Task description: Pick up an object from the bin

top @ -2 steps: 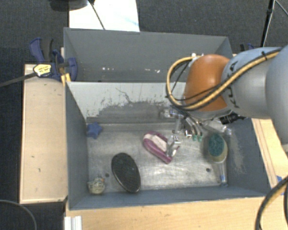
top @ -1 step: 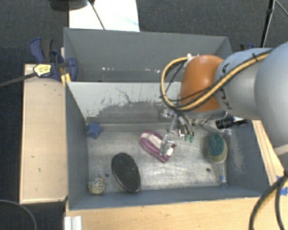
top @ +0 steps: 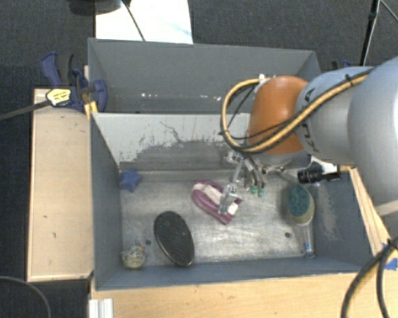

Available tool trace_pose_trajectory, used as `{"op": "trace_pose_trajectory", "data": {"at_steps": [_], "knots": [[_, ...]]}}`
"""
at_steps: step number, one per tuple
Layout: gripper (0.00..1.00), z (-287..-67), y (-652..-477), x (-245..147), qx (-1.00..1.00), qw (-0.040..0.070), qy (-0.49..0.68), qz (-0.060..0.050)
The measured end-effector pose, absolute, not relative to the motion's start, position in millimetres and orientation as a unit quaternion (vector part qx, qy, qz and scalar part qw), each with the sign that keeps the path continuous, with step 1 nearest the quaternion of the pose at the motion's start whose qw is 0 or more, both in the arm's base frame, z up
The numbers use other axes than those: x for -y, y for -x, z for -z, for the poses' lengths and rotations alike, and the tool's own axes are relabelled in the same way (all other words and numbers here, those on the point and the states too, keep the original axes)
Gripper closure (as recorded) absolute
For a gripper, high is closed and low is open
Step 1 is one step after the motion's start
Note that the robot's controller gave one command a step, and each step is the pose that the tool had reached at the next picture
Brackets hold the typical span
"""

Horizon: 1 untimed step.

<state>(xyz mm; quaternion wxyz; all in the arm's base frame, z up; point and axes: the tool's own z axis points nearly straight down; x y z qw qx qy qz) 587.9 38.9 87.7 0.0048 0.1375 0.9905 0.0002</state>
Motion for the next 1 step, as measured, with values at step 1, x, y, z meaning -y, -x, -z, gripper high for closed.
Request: {"op": "trace_pose_trajectory", "data": {"at_steps": [1], "knots": [[0.0,-86.8,-588.0,-42.7,-0.981,0.004,-0.196,-0.001]]}}
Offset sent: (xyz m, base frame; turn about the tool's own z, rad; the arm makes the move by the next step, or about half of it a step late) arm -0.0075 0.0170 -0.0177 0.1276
